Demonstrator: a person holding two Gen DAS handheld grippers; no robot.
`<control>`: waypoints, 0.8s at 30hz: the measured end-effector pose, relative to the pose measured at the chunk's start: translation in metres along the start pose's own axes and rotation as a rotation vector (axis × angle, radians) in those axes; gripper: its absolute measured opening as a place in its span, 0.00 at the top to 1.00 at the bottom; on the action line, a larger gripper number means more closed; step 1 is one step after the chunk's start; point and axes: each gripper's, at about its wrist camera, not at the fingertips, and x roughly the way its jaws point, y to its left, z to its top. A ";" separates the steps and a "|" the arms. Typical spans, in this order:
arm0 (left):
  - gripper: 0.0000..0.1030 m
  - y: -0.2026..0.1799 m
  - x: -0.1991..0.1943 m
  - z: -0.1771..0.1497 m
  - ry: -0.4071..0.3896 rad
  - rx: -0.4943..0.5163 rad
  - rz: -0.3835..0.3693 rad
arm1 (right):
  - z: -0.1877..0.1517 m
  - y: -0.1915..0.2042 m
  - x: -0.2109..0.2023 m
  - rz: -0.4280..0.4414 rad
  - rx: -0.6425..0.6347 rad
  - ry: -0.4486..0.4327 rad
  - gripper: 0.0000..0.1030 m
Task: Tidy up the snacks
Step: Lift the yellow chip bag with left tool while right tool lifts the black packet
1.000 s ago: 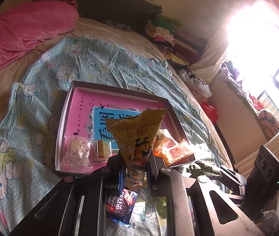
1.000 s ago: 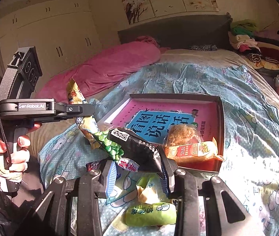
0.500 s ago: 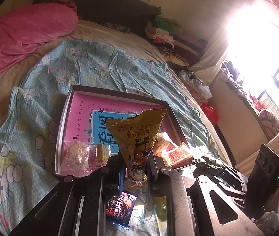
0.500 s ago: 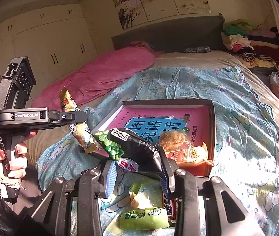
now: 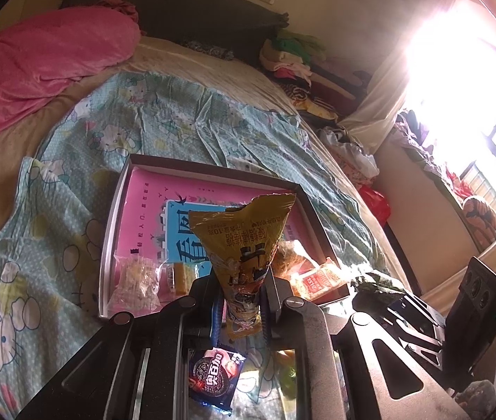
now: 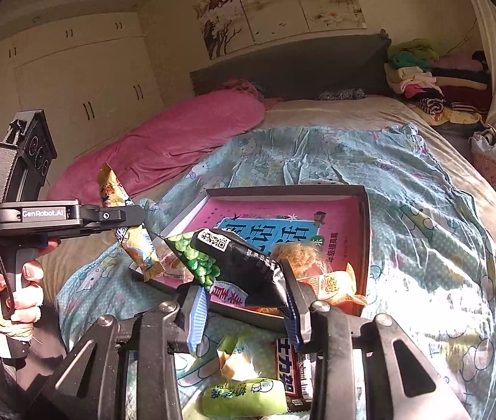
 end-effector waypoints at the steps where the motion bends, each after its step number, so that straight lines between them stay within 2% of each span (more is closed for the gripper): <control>1: 0.83 0.000 0.001 0.001 -0.001 0.000 0.001 | 0.000 -0.001 0.000 -0.001 0.004 0.000 0.64; 24: 0.83 0.000 0.024 0.000 0.020 0.012 0.012 | 0.002 -0.006 0.013 -0.009 0.006 0.017 0.64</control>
